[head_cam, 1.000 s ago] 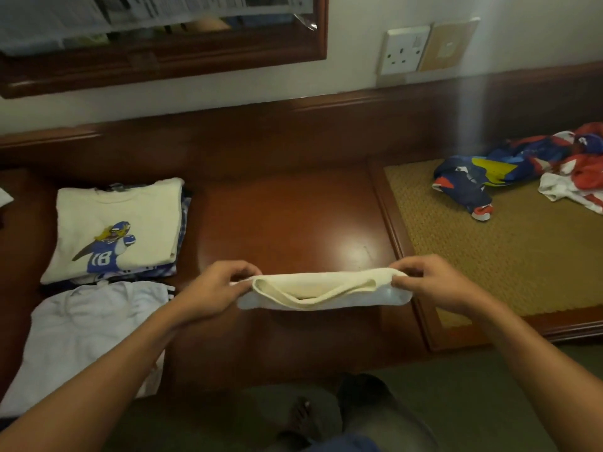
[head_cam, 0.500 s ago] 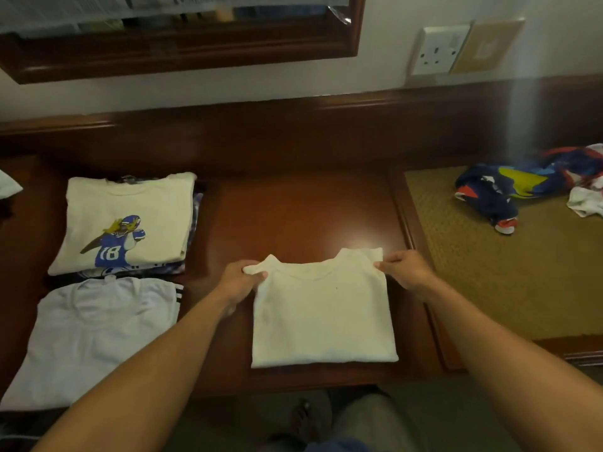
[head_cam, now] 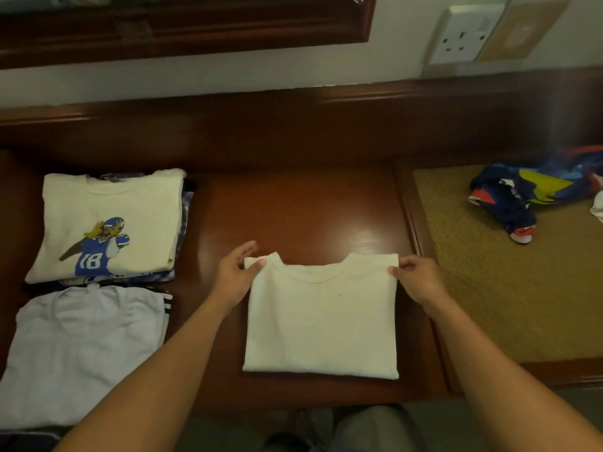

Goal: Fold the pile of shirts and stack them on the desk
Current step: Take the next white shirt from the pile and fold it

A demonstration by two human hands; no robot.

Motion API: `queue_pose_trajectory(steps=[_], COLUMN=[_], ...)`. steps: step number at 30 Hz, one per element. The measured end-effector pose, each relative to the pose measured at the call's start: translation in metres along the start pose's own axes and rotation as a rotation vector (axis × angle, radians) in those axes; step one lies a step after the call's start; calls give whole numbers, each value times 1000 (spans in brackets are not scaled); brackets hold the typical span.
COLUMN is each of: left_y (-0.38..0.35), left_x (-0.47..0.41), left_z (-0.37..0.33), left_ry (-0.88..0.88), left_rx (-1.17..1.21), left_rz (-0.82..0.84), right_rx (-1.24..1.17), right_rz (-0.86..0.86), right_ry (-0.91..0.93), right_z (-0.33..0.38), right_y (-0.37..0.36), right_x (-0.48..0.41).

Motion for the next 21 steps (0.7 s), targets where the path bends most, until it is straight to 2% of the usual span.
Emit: queue_pose_trajectory(steps=[3, 4, 6, 8, 11, 13, 15, 16, 18, 21], left_y=[5, 4, -12, -29, -25, -20, -24, -27, -37, -43], left_x=[11, 20, 33, 41, 40, 41, 41, 43, 47, 51], left_z=[12, 16, 28, 41, 52, 61, 68, 66, 61, 39], left_ry=[-34, -12, 41, 70, 161, 235, 259, 260, 245, 143], left_rx=[-340, -407, -524, -576, -456, -404, -317, -260, -173, -104], left_rz=[-236, -292, -260, -182, -236, -250, -173, -124, -35, 20], right_rx=[462, 537, 646, 724, 690, 588, 431, 332, 122, -115], right_rz=[-251, -268, -148, 6, 33, -83, -215, -224, -121, 38], right_ry=[250, 366, 547, 616, 535, 401, 211, 106, -77, -137], right_z=[8, 13, 14, -2, -18, -13, -16, -25, -44, -52], right_y=[-5, -14, -46, -76, -83, -66, -46, -43, -54, -71], right_x=[17, 28, 49, 60, 59, 62, 66, 64, 58, 48])
Point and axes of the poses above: each hand's wrist, its own x-axis away from the middle knuckle, its own y-axis out of the back of the hand, z = x × y, the point moved 9 cm from there along -x, towards the middle knuckle, and after that the axes turned 2 degrees about -z, right-handed, at the moved point
